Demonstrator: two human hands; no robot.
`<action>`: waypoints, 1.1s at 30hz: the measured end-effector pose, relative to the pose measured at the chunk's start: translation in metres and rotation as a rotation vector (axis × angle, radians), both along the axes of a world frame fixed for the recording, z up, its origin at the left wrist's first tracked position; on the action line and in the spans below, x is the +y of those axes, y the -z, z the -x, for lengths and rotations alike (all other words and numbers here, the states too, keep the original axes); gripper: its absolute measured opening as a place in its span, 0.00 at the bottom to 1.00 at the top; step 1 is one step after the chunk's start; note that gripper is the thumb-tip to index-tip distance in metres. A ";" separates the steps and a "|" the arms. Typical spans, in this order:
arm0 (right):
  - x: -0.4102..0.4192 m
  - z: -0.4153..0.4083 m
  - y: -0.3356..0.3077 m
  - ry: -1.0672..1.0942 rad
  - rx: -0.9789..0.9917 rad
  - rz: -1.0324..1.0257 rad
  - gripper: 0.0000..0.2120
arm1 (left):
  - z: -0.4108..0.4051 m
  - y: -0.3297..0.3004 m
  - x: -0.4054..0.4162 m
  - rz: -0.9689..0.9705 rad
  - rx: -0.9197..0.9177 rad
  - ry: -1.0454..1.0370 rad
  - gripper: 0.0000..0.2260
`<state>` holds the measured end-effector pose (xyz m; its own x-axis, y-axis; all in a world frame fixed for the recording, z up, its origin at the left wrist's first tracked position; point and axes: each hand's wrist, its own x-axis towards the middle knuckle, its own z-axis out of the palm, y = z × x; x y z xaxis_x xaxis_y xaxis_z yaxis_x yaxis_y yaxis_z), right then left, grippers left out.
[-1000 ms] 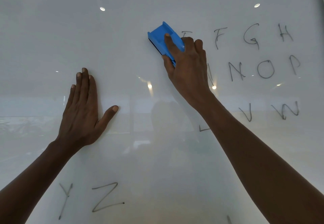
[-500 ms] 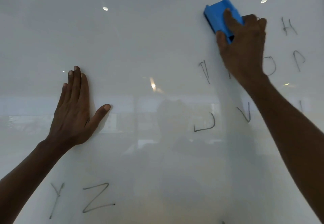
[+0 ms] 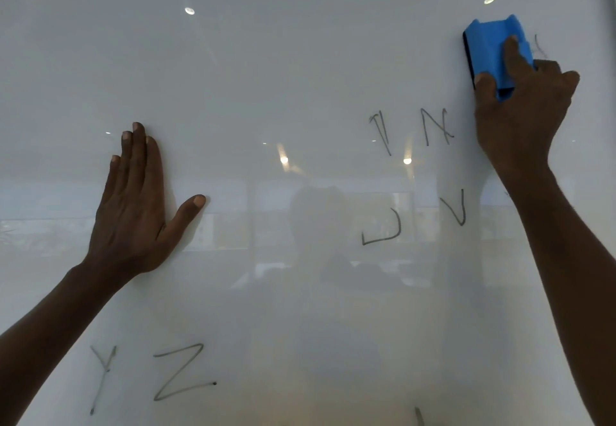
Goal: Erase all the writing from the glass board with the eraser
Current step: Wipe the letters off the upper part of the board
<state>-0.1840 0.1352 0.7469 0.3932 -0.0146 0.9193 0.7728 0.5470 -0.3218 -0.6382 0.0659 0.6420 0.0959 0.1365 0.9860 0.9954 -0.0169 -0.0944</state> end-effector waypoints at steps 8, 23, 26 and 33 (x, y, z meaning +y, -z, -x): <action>-0.006 0.052 0.028 -0.018 -0.088 -0.066 0.24 | -0.002 0.000 0.000 -0.001 0.000 0.010 0.46; -0.044 0.167 0.114 -0.066 -0.496 -0.081 0.23 | -0.003 0.002 0.001 -0.003 -0.021 0.003 0.45; -0.045 0.171 0.134 -0.040 -0.589 -0.096 0.22 | 0.001 0.002 0.002 -0.021 -0.009 0.004 0.43; -0.039 0.143 0.137 0.034 -0.692 -0.141 0.22 | 0.007 0.002 0.007 -0.032 -0.001 0.011 0.43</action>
<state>-0.3271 0.0960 0.6095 -0.2836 -0.1535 0.9466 0.7918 0.5193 0.3215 -0.6453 0.0727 0.6400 0.0965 0.1042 0.9899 0.9952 -0.0249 -0.0944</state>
